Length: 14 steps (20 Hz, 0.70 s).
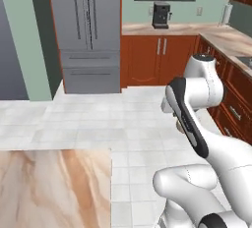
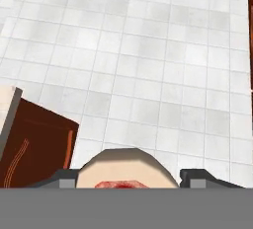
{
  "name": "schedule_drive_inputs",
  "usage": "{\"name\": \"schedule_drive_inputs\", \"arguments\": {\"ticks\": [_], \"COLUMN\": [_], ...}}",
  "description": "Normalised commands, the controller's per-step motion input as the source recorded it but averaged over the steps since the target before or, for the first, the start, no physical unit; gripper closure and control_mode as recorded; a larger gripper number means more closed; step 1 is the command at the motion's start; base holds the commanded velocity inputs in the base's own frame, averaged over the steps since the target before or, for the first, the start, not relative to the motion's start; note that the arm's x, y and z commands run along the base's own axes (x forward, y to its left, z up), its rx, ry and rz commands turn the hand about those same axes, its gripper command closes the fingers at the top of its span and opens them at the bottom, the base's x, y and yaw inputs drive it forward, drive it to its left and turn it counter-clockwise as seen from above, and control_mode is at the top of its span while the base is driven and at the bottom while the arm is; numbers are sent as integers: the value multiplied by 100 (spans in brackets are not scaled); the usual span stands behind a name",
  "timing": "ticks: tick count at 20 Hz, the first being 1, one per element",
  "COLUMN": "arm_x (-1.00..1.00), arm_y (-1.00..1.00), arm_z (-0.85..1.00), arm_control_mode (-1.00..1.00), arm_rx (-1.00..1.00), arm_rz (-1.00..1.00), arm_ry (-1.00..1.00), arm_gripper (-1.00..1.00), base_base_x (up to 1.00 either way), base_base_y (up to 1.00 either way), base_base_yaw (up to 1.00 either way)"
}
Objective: Pick the steak from the microwave and place it on plate located on the counter.
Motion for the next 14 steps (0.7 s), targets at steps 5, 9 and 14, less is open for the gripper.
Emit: {"name": "schedule_drive_inputs", "arguments": {"ticks": [5, 9, 14], "arm_x": [0, 0, 0], "arm_y": [0, 0, 0], "arm_z": [0, 0, 0], "arm_control_mode": [100, 100, 100], "arm_rx": [0, 0, 0], "arm_rz": [0, 0, 0], "arm_ry": [0, 0, 0], "arm_gripper": [100, 100, 100], "base_base_x": [100, 100, 100], "base_base_y": [-32, -48, -59], "base_base_yaw": [0, 0, -1]}}
